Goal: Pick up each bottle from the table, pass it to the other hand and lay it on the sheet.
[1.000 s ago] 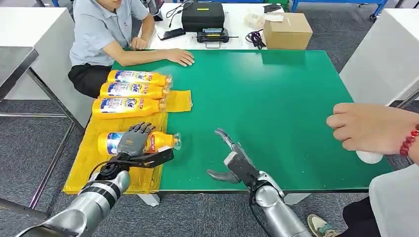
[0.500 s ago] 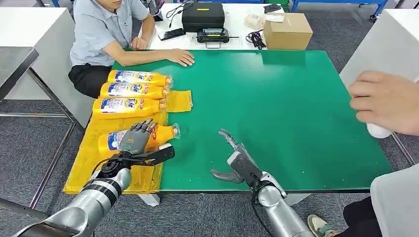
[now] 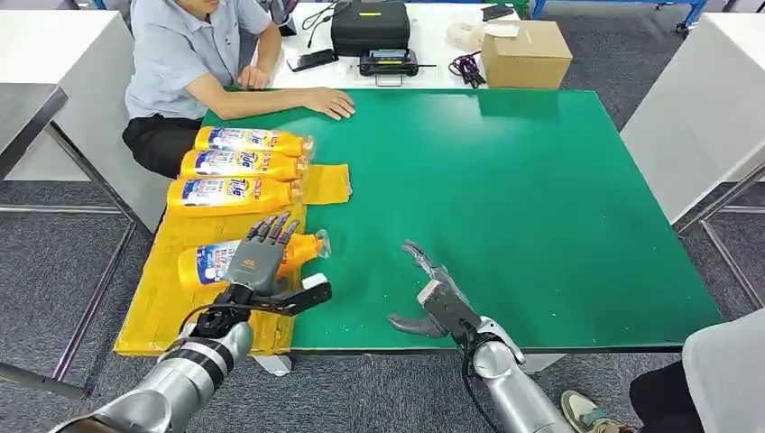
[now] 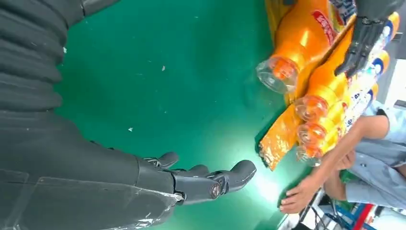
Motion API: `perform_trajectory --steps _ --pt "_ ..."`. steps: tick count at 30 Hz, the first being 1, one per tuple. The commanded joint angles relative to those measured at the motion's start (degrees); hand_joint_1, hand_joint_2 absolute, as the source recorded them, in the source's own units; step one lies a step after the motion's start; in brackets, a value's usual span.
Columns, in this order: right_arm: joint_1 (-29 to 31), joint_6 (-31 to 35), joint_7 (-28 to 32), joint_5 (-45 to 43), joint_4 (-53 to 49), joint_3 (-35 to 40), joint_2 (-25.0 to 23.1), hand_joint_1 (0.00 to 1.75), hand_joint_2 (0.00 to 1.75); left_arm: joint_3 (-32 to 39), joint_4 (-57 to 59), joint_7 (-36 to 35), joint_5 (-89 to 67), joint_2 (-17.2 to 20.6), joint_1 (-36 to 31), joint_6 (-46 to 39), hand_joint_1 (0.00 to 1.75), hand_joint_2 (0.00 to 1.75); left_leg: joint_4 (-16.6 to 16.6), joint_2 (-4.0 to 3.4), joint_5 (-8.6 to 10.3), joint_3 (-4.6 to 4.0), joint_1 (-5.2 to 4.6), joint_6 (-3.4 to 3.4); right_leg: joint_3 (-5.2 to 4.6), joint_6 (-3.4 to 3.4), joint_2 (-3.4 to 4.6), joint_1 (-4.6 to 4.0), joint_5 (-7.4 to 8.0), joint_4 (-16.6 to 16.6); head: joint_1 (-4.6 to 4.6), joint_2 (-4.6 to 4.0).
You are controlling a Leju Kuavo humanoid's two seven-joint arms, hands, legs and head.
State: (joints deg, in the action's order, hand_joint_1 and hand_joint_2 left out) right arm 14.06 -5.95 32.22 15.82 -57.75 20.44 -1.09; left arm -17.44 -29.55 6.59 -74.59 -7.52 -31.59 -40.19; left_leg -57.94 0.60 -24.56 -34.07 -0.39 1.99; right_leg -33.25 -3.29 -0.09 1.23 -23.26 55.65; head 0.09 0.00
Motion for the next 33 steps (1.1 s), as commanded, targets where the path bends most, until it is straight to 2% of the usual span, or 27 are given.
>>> perform_trajectory --steps 1,4,5,6,8,9,10,11,12,14,15,19,20,23,24,28,32,33 --pt "-9.25 4.32 0.85 -3.70 -8.28 -5.08 -0.30 0.00 1.75 13.27 -46.26 28.75 11.22 -12.48 21.55 0.19 0.00 1.75 -0.01 0.23 -0.10 0.00 0.04 -0.04 0.10 0.07 -0.27 -0.05 -0.16 -0.06 -0.02 0.00" --pt "-14.01 3.37 0.94 -8.40 -14.31 -7.43 -1.61 0.00 1.75 9.30 -56.35 31.94 23.16 -12.48 25.56 0.19 0.00 1.75 -0.06 0.15 -0.20 -0.16 0.01 -0.05 -0.08 0.06 -0.16 0.00 -0.19 -0.01 0.02 0.00" --pt "-15.72 6.02 -1.33 -8.85 -17.17 -8.24 -2.96 0.00 0.00 9.49 -62.95 33.41 26.55 -12.48 27.67 0.19 0.00 1.75 -0.17 0.04 -0.38 -0.17 0.07 -0.07 -0.06 0.12 -0.06 -0.07 -0.29 0.05 0.02 0.00" --pt "-16.23 6.53 -2.02 -9.40 -18.10 -8.41 -3.52 0.00 0.00 8.89 -64.30 33.41 26.77 -12.48 28.22 0.19 0.00 1.75 -0.14 -0.11 -0.31 -0.39 0.05 -0.08 -0.34 0.09 0.07 -0.04 -0.18 0.05 0.00 0.00" --pt "-18.24 14.32 -5.17 -7.72 -21.61 -8.46 -5.38 0.00 0.00 4.68 -66.58 32.67 34.10 -12.48 32.28 0.19 0.00 1.75 -0.16 -0.31 -0.48 -0.32 0.07 -0.16 -0.38 0.19 0.23 -0.08 -0.22 0.09 0.00 0.00" --pt "-18.24 14.32 -5.17 -7.72 -21.61 -8.46 -5.38 0.00 0.00 4.68 -66.58 32.67 34.10 -12.48 32.28 0.19 0.00 1.75 -0.12 -0.16 -0.43 -0.40 0.03 -0.12 -0.45 0.15 0.09 -0.04 -0.18 0.06 -0.02 0.00" --pt "-20.38 18.44 -5.08 -6.57 -25.50 -6.60 -5.85 0.00 1.75 0.57 -61.89 33.41 41.91 -12.48 31.84 0.19 0.00 1.75 -0.04 -0.15 -0.37 -0.40 0.01 -0.09 -0.48 0.12 0.06 -0.02 -0.15 0.00 -0.02 0.00" --pt "-21.52 21.70 -2.95 -5.73 -28.03 -5.58 -5.77 0.00 1.75 -1.80 -59.94 33.41 47.67 -11.95 31.60 0.19 0.00 1.75 -0.09 -0.12 -0.44 -0.34 0.05 -0.14 -0.39 0.18 0.02 -0.06 -0.23 0.04 0.00 0.00" --pt "-22.31 23.59 -1.81 -4.93 -29.92 -4.38 -5.30 0.00 1.75 -6.62 -55.91 33.41 58.40 -9.37 30.81 0.19 0.00 1.75 -0.02 0.05 -0.37 -0.36 0.03 -0.10 -0.38 0.15 -0.12 -0.04 -0.24 0.00 -0.04 0.00" --pt "-25.07 24.08 -0.97 -2.53 -33.10 -1.70 -4.44 0.00 1.75 -11.53 -55.05 26.53 72.64 -6.32 30.80 1.33 0.00 1.75 0.01 0.08 -0.33 -0.32 0.05 -0.09 -0.36 0.14 -0.17 -0.06 -0.22 -0.05 -0.02 0.00" --pt "-25.31 25.73 -1.25 1.41 -31.90 1.00 -3.58 0.00 1.75 -12.60 -53.82 27.01 75.74 -5.76 30.67 1.21 0.00 1.75 0.04 0.09 -0.29 -0.38 0.02 -0.07 -0.42 0.13 -0.16 -0.03 -0.20 -0.05 -0.02 0.00" --pt "-24.46 26.29 -0.22 0.68 -29.05 2.21 -3.50 0.00 1.75 -12.99 -52.31 27.91 77.46 -5.45 30.09 1.32 0.00 1.75 0.07 -0.10 -0.35 -0.25 0.08 -0.09 -0.29 0.16 0.00 -0.09 -0.17 -0.14 0.00 0.00" --pt "-24.60 24.72 0.19 -2.37 -28.68 2.05 -3.66 0.00 1.75 -12.81 -52.08 26.92 78.13 -5.48 30.27 0.80 0.00 0.00 0.09 -0.09 -0.30 -0.31 0.04 -0.07 -0.36 0.12 0.01 -0.05 -0.14 -0.13 -0.02 0.00" --pt "-25.40 24.69 0.97 -3.64 -28.28 2.79 -3.28 0.00 1.75 -14.30 -51.81 27.37 81.05 -3.42 32.50 1.58 0.00 0.00 0.13 -0.13 -0.29 -0.26 0.02 -0.05 -0.32 0.12 0.06 -0.03 -0.13 -0.15 -0.02 0.00" --pt "-25.44 24.84 1.04 -3.68 -28.36 2.86 -3.21 0.00 1.75 -14.44 -51.71 27.75 81.38 -3.26 32.62 1.55 0.00 0.00 0.14 -0.18 -0.38 -0.08 0.08 -0.11 -0.12 0.20 0.10 -0.09 -0.19 -0.20 0.00 0.00" --pt "-25.40 25.02 1.15 -3.64 -28.68 2.89 -3.13 0.00 1.75 -14.74 -51.95 27.57 81.71 -3.12 32.28 1.58 0.00 0.00 0.12 -0.12 -0.32 -0.24 0.03 -0.10 -0.29 0.17 0.04 -0.04 -0.16 -0.15 -0.02 0.00" --pt "-24.84 27.15 2.23 -1.61 -29.54 3.84 -2.43 0.00 1.75 -16.37 -52.41 27.63 81.56 -1.35 32.10 2.26 0.00 0.00 0.08 -0.13 -0.29 -0.33 0.00 -0.06 -0.41 0.12 0.06 -0.01 -0.13 -0.10 -0.02 0.00" --pt "-24.63 29.39 2.83 -0.74 -30.23 3.17 -2.90 0.00 1.75 -16.13 -52.75 26.24 84.21 -1.10 32.13 5.16 0.00 0.00 0.09 -0.17 -0.33 -0.22 0.06 -0.11 -0.28 0.18 0.08 -0.07 -0.15 -0.15 0.00 0.00"
